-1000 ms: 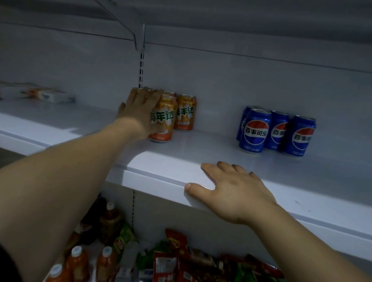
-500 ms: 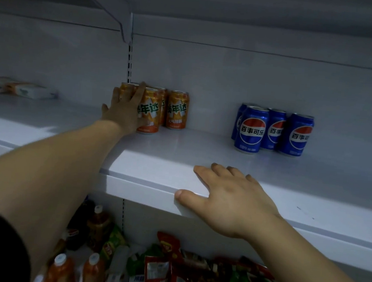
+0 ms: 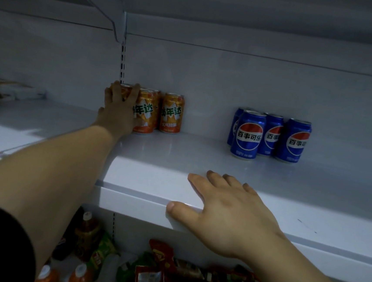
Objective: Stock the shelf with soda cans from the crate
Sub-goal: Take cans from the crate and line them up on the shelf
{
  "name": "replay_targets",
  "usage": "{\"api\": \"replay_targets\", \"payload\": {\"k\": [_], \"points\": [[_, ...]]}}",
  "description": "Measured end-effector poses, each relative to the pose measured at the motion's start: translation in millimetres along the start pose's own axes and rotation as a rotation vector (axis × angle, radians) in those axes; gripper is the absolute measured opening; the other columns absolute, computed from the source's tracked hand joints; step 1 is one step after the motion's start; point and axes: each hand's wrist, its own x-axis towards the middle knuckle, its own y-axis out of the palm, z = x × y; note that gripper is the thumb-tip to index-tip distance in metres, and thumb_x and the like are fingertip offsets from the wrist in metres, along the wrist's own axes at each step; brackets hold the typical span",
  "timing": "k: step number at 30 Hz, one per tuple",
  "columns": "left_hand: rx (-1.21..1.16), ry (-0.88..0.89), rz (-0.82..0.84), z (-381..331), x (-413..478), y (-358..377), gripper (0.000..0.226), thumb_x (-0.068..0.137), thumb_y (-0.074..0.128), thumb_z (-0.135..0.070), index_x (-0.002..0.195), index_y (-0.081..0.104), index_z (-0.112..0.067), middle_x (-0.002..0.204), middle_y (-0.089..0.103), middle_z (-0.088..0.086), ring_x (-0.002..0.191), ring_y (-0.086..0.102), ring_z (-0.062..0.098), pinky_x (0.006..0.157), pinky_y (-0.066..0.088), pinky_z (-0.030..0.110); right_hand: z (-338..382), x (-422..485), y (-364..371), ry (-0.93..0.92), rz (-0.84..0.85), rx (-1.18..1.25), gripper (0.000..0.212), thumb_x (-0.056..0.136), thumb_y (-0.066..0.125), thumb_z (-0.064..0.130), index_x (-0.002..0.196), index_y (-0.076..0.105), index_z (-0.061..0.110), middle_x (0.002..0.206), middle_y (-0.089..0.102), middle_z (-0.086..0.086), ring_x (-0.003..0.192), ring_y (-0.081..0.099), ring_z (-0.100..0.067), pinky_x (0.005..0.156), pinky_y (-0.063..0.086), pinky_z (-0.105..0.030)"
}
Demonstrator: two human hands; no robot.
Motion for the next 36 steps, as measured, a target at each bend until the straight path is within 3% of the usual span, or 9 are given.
{"api": "replay_targets", "payload": {"k": [7, 12, 15, 18, 24, 30, 36], "points": [[-0.008, -0.040, 0.096, -5, -18, -14, 0.096, 0.083, 0.062, -0.053, 0.149, -0.007, -0.039, 0.159, -0.013, 0.007, 0.145, -0.006, 0.037, 0.112, 0.015, 0.060, 1, -3, -3, -0.004, -0.013, 0.024, 0.080, 0.081, 0.016, 0.081, 0.149, 0.017, 0.039, 0.158, 0.019, 0.003, 0.142, 0.019, -0.025, 0.115, 0.017, -0.050], [-0.093, -0.021, 0.273, -56, -64, -47, 0.089, 0.083, 0.062, -0.051, 0.152, 0.010, -0.026, 0.158, 0.014, 0.010, 0.139, 0.027, 0.035, 0.111, 0.031, 0.042, 3, -8, -4, -0.002, -0.046, 0.020, 0.077, 0.086, 0.020, 0.076, 0.149, 0.023, 0.032, 0.157, 0.025, -0.001, 0.140, 0.025, -0.026, 0.112, 0.023, -0.047], [-0.269, 0.065, 0.392, -104, -112, -73, 0.082, 0.086, 0.064, -0.042, 0.151, 0.020, -0.022, 0.155, 0.026, 0.010, 0.136, 0.034, 0.031, 0.108, 0.033, 0.036, -1, -37, 2, -0.004, -0.075, -0.007, 0.074, 0.092, 0.030, 0.067, 0.152, 0.017, 0.026, 0.160, 0.016, -0.004, 0.146, 0.016, -0.024, 0.117, 0.015, -0.042], [-0.358, 0.192, 0.467, -153, -167, -97, 0.080, 0.087, 0.063, -0.042, 0.151, 0.018, -0.023, 0.158, 0.019, 0.007, 0.141, 0.026, 0.027, 0.111, 0.027, 0.038, -15, -89, 7, 0.045, -0.090, -0.048, 0.076, 0.092, 0.042, 0.059, 0.153, 0.010, 0.027, 0.162, 0.008, -0.003, 0.148, 0.006, -0.021, 0.119, 0.004, -0.043], [-0.446, 0.501, 0.606, -271, -272, -116, 0.077, 0.089, 0.062, -0.039, 0.151, 0.019, -0.021, 0.158, 0.018, 0.002, 0.144, 0.020, 0.021, 0.115, 0.021, 0.036, -95, -229, 9, 0.379, -0.054, -0.001, 0.073, 0.091, 0.043, 0.060, 0.151, 0.023, 0.024, 0.159, 0.020, -0.005, 0.145, 0.017, -0.024, 0.118, 0.015, -0.044], [-0.487, 0.723, 0.796, -415, -405, -86, 0.078, 0.087, 0.063, -0.041, 0.150, 0.022, -0.019, 0.158, 0.020, 0.004, 0.144, 0.020, 0.021, 0.116, 0.020, 0.033, -198, -413, 44, 0.749, 0.043, 0.068, 0.073, 0.090, 0.040, 0.066, 0.148, 0.029, 0.022, 0.149, 0.036, -0.005, 0.134, 0.034, -0.028, 0.112, 0.027, -0.045], [-0.439, 0.849, 1.136, -532, -566, -22, 0.077, 0.088, 0.063, -0.037, 0.150, 0.022, -0.018, 0.155, 0.026, 0.007, 0.139, 0.031, 0.025, 0.113, 0.029, 0.036, -261, -585, 116, 1.096, 0.142, 0.175, 0.071, 0.087, 0.044, 0.065, 0.143, 0.036, 0.022, 0.145, 0.042, -0.007, 0.130, 0.040, -0.028, 0.107, 0.033, -0.041]]}}
